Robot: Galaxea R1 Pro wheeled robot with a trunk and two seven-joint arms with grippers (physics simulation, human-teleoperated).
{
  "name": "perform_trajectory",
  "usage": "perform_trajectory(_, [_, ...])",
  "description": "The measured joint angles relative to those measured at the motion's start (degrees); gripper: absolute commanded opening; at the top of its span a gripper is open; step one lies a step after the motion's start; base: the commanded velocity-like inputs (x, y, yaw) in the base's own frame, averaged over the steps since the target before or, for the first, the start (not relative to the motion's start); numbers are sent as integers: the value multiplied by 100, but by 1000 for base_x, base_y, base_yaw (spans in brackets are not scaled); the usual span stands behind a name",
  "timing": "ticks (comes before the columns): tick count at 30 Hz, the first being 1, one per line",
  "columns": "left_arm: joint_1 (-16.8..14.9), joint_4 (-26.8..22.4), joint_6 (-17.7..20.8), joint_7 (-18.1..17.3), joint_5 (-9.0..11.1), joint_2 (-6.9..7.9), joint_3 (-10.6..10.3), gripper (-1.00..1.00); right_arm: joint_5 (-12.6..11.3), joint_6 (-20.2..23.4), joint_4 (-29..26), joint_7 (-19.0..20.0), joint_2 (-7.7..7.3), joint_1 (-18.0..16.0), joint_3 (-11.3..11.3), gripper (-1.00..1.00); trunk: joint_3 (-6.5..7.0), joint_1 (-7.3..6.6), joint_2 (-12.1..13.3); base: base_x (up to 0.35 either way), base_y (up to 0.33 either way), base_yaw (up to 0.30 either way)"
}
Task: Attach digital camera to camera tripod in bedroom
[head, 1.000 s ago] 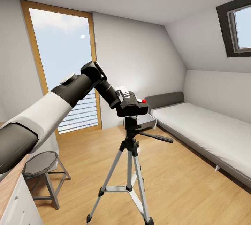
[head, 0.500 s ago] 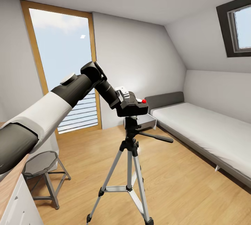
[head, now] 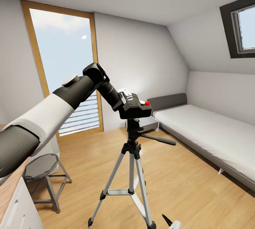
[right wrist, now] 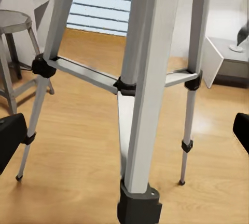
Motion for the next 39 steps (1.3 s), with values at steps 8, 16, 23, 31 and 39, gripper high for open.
perform_trajectory(8, [0, 2, 0, -1, -3, -17, 0, -100, -2, 566, -544, -2, -2, 0, -1, 100, 0, 0, 0, 0, 0, 0])
perform_trajectory(16, [0, 1, 0, -1, -3, -22, -1, -100, -2, 898, -687, -4, 0, 1, -18, 100, 0, 0, 0, 0, 0, 0])
perform_trajectory(23, [0, 0, 0, 0, -1, -27, -2, -100, -5, 1265, -751, -3, 9, -5, -40, 100, 0, 0, 0, 0, 0, 0])
perform_trajectory(31, [-1, -2, 0, 3, 4, -44, -6, -100, -9, 1621, -990, 1, 29, -7, -43, 100, 0, 0, 0, 0, 0, 0])
perform_trajectory(39, [-1, -9, 0, 4, 6, -56, -8, -100, -7, 2042, -1506, -2, 35, -10, -43, 100, 0, 0, 0, 0, 0, 0])
